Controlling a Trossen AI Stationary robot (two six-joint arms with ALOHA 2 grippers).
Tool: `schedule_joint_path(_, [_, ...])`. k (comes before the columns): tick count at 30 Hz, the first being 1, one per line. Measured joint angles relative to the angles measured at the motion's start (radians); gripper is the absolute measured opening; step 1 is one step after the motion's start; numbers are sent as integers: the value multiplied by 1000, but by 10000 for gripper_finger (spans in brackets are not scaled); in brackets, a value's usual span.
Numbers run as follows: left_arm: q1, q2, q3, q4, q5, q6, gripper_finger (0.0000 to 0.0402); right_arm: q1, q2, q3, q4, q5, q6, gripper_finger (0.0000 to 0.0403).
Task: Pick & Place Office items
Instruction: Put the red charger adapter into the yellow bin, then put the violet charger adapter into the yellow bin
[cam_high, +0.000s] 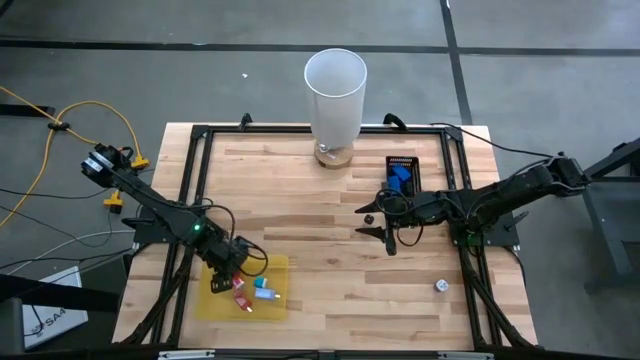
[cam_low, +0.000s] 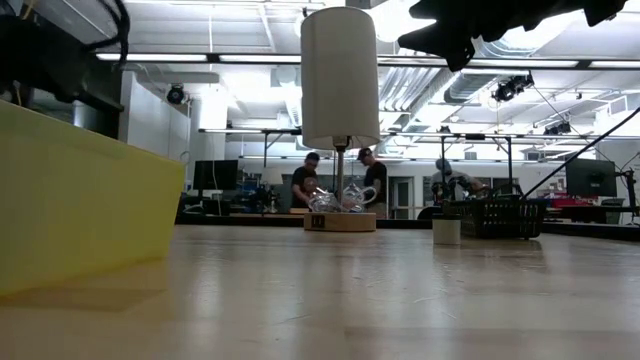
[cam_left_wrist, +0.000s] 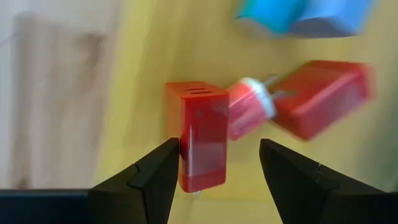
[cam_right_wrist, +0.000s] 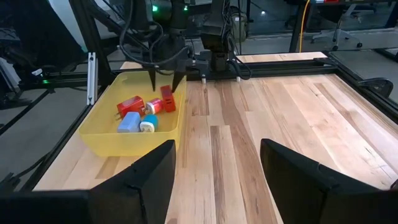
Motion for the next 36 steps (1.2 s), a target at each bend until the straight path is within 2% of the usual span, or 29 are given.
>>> schedule_joint_path(17, [94, -76, 0, 103, 26, 177, 216, 0, 0, 0, 0, 0, 0, 222])
schedule_joint_path(36, [182, -75, 0, 434, 54, 343, 216, 0, 0, 0, 0, 0, 0, 222])
